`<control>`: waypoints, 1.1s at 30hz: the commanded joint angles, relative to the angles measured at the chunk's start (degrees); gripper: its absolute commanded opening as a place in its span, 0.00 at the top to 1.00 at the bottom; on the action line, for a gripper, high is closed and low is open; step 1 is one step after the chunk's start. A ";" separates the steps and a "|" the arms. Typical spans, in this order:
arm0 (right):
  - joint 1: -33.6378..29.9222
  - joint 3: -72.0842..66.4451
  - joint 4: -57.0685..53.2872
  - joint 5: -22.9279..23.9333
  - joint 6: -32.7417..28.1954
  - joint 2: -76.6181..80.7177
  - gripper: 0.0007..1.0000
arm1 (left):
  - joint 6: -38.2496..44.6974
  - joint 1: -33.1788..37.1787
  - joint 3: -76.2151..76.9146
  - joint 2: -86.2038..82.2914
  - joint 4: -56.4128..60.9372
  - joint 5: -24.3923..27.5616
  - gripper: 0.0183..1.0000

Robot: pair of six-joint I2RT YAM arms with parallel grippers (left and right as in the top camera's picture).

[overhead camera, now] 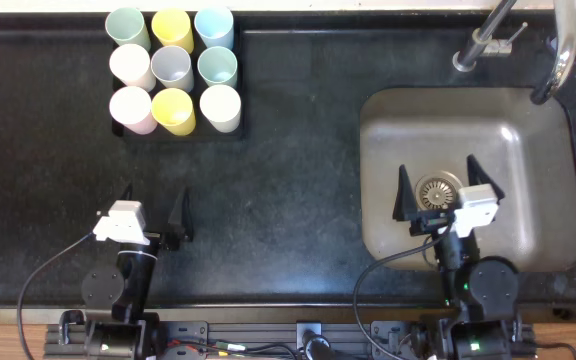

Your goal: Store Cups

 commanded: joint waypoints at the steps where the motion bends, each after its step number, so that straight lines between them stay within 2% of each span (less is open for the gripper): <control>1: -0.46 -3.80 0.44 -0.52 -0.22 -5.66 0.00 | 1.07 0.37 -0.04 -0.61 -0.20 0.94 0.00; 8: -0.46 -8.22 -1.55 -0.09 -0.22 -13.09 0.00 | 1.07 0.37 -0.04 -0.61 -0.20 0.94 0.00; 16: -0.44 -12.66 -3.39 -0.07 -0.26 -12.98 0.00 | 1.07 0.37 -0.04 -0.61 -0.20 0.96 0.00; 33: -0.42 -12.92 -2.82 -0.13 -0.22 -12.96 0.00 | 1.07 0.37 -0.04 -0.61 -0.20 0.96 0.00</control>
